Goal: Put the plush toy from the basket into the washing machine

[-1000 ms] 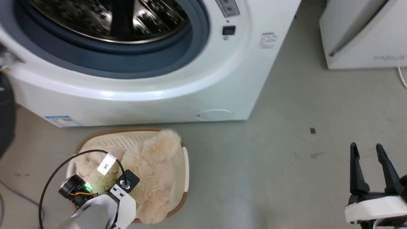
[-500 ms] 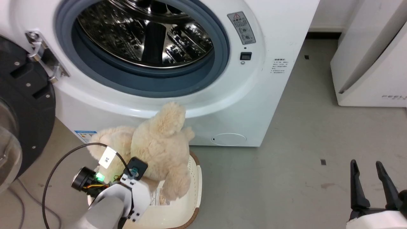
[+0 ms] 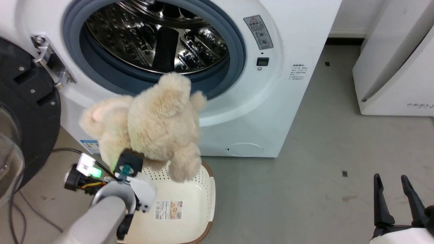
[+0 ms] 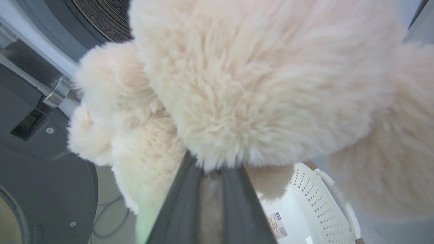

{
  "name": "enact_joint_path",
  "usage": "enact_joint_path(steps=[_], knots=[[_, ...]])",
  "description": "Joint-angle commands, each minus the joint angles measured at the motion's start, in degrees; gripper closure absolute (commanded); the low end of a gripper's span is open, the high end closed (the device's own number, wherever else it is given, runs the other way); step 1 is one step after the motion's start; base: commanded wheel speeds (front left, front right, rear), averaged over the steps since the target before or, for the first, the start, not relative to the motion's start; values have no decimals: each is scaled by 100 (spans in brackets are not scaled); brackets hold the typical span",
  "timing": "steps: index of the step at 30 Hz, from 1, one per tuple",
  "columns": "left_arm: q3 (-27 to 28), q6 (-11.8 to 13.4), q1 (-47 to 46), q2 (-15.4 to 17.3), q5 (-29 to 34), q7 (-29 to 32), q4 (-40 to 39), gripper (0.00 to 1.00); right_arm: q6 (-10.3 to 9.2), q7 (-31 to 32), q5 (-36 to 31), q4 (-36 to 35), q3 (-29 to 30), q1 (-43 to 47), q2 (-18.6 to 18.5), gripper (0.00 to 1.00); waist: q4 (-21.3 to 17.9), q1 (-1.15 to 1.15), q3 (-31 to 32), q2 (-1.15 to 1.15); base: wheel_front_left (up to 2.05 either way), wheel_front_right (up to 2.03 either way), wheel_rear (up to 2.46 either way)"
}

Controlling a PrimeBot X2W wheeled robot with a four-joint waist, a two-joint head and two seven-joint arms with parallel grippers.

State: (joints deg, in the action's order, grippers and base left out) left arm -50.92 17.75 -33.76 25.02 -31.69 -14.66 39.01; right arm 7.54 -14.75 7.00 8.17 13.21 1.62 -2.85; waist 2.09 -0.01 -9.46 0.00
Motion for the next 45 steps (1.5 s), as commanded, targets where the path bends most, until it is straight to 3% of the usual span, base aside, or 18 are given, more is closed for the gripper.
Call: enact_joint_path(steps=[1,11,24,36,45], knots=[[106,57,-15,32,31,-33,-114,100,-5,-25,-56,-42,-15,-44,-3,0,-48,1,-93,0,0,0,0],[754,115,-698,129,234,-33,-330,100,-5,-25,-34,-94,-82,-383,-3,0,-423,1,-764,0,0,0,0],[1252,-216,-2223,300,401,-33,438,100,-5,-25,128,-159,-190,-1018,-3,0,-995,1,-1943,0,0,0,0],[1540,-335,-3509,745,459,-31,1010,100,-5,-25,463,-155,-388,-1455,-3,0,-1596,1,-2846,0,0,0,0],[1654,-311,-4291,972,515,-14,1227,100,-5,-25,567,-172,-447,-1597,-3,0,-1762,1,-3190,0,0,0,0]])
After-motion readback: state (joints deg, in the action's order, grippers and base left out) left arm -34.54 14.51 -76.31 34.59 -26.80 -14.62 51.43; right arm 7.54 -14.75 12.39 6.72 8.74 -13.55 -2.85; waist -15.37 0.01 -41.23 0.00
